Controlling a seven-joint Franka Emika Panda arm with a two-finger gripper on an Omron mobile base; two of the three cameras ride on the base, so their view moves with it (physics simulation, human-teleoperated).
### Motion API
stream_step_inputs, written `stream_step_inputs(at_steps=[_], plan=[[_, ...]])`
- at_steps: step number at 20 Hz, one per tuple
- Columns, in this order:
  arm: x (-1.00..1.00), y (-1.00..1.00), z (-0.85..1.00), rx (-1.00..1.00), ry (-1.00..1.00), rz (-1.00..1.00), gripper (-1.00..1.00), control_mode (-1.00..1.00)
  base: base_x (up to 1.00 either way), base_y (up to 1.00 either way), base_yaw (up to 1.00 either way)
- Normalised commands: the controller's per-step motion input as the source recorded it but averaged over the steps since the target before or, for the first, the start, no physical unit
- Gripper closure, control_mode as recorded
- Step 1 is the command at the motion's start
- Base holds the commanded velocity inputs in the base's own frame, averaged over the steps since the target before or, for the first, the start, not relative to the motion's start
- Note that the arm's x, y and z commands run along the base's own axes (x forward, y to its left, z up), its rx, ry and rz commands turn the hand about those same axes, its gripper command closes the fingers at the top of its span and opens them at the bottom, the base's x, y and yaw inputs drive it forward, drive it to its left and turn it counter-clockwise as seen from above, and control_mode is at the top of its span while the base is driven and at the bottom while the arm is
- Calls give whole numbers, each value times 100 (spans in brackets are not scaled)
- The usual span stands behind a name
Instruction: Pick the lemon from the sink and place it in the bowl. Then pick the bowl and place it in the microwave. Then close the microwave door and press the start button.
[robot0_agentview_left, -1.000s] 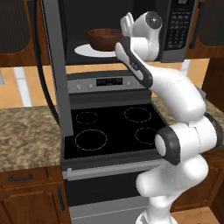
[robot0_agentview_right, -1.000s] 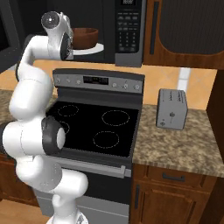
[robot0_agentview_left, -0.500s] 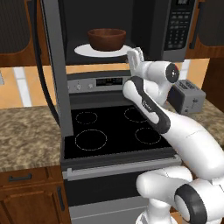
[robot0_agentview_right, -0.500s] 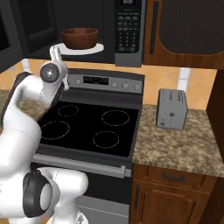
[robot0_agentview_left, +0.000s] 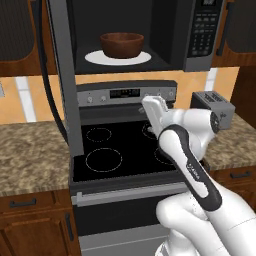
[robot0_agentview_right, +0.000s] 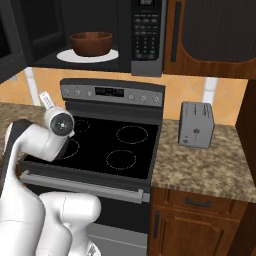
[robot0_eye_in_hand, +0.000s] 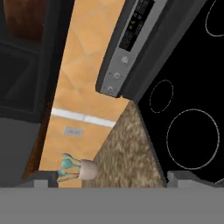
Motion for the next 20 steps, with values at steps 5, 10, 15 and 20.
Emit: stream_step_inputs(at_steps=[5,10,15,20], plan=[[-75,89,-69,-18,0,13,-100,-100,0,0,0],[-40,100,-38,-20,22,1,-100,-100,0,0,0],[-65,48,-32,-6,15,-3,-100,-100,0,0,0],[-68,71,-24,3,0,-16,-100,-100,0,0,0]])
